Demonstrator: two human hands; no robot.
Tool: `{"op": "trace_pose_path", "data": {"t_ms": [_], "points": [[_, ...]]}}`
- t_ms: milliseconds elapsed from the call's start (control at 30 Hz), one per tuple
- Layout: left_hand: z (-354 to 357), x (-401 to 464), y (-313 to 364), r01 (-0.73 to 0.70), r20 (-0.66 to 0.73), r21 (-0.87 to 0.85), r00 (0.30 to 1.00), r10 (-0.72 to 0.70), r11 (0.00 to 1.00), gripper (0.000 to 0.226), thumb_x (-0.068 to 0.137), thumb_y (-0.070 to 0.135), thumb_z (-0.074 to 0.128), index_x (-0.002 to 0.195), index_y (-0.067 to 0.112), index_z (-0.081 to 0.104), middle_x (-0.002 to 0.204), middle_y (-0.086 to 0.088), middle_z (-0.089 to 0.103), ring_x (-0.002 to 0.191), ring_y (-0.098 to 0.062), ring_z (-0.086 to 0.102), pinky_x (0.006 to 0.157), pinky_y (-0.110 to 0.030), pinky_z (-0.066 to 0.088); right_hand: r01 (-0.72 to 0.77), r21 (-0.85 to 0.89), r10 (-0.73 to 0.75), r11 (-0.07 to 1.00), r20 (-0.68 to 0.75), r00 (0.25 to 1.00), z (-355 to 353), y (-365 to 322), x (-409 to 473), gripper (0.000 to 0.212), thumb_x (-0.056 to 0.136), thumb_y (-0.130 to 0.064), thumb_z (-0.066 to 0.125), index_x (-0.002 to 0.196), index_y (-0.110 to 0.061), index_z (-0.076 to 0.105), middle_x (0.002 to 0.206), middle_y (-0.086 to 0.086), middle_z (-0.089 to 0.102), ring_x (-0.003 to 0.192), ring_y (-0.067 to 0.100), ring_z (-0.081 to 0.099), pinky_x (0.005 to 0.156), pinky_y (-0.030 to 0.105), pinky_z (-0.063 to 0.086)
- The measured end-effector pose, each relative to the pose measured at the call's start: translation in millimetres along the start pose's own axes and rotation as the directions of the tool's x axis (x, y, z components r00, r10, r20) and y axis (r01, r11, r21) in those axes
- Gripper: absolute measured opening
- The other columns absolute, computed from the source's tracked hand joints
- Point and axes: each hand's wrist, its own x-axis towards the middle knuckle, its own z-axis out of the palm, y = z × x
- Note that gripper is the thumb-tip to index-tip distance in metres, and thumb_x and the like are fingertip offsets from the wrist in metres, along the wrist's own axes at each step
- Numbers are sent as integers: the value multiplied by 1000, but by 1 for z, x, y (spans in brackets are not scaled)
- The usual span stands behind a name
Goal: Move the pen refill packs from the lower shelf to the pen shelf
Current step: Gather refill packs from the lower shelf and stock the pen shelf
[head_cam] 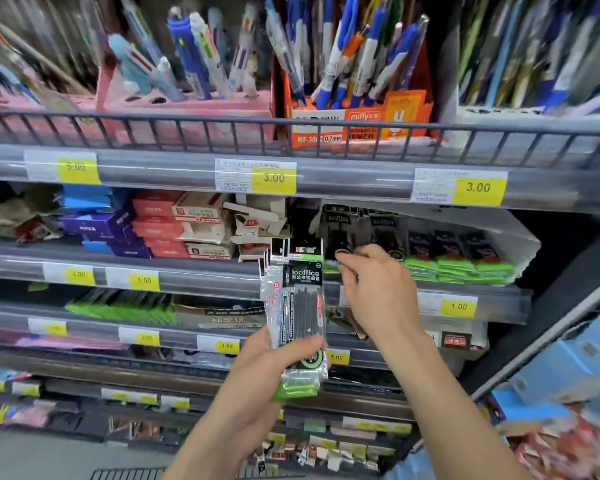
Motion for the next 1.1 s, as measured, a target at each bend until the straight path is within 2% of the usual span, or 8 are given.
{"op": "trace_pose_path", "data": {"t_ms": [133,267,367,433,533,700,900,1100], "points": [[0,-1,2,-20,48,-41,999,21,999,93,31,49,105,118,30,76,120,0,80,127,-29,66,118,-61,39,18,-64,-16,998,22,1000,6,2,1,27,102,-28,58,124,-25,73,118,5,69,85,35,70,65,40,56],[1,2,4,10,54,-35,998,-8,999,109,39,54,104,137,27,66,139,-4,71,142,-34,53,122,-65,32,-101,197,106,975,-14,994,-2,3,-14,34,104,-26,53,135,-21,65,134,-3,64,111,20,64,90,38,54],[4,7,7,-26,93,-26,995,29,999,84,46,55,103,122,29,77,132,-5,75,136,-34,60,117,-59,42,-314,629,327,711,100,940,-17,-4,-47,22,102,-30,59,118,-37,70,108,-14,72,78,15,66,69,31,53],[9,11,9,-39,129,-5,991,40,999,69,50,57,100,111,31,81,124,-5,78,129,-34,65,112,-56,47,-403,779,319,481,272,908,-26,-12,-71,20,100,-32,63,113,-43,72,79,-12,71,55,16,62,51,25,49],[17,19,10,-21,98,5,995,21,1000,72,65,58,94,125,23,75,137,-14,71,138,-39,56,119,-67,35,-429,800,283,419,334,899,-29,-16,-85,24,99,-22,65,113,-41,72,64,-9,62,48,16,56,45,25,46],[23,26,7,45,186,-116,982,-23,992,45,106,40,52,133,8,69,128,-31,69,103,-38,67,95,-54,51,-490,770,377,409,346,859,-36,-11,-85,23,101,-20,63,119,-34,69,61,-4,53,49,16,54,47,27,45],[30,27,4,-55,155,-50,986,62,997,19,99,14,64,115,4,65,95,-12,78,81,-21,74,66,-35,60,-518,780,414,352,366,833,-46,-7,-96,24,99,-25,64,113,-45,66,64,-2,62,51,18,63,50,27,53],[32,28,1,-135,133,-21,982,137,991,26,97,16,71,122,14,74,116,-16,79,100,-30,76,88,-46,58,-507,796,412,332,361,836,-51,-3,-99,26,100,-20,63,111,-44,64,62,-6,57,54,19,64,55,26,53]]}}
